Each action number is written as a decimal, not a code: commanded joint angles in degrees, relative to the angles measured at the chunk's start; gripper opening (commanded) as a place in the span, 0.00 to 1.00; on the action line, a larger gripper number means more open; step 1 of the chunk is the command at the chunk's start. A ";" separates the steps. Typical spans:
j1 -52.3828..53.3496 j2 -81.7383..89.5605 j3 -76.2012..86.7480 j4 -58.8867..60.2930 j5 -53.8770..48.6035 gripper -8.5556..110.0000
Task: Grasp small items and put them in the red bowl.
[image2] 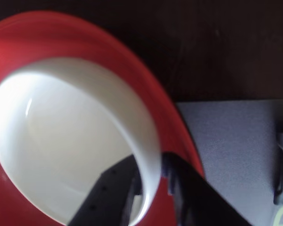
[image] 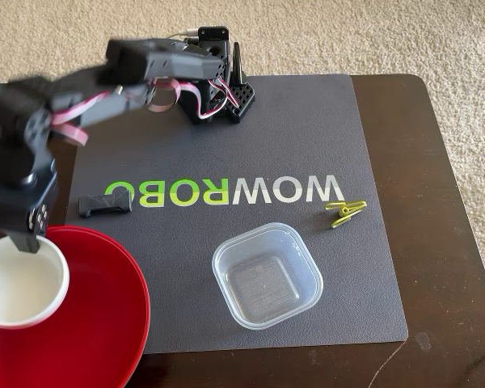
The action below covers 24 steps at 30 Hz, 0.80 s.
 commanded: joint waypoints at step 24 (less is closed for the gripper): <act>-22.24 28.74 2.46 0.53 7.29 0.30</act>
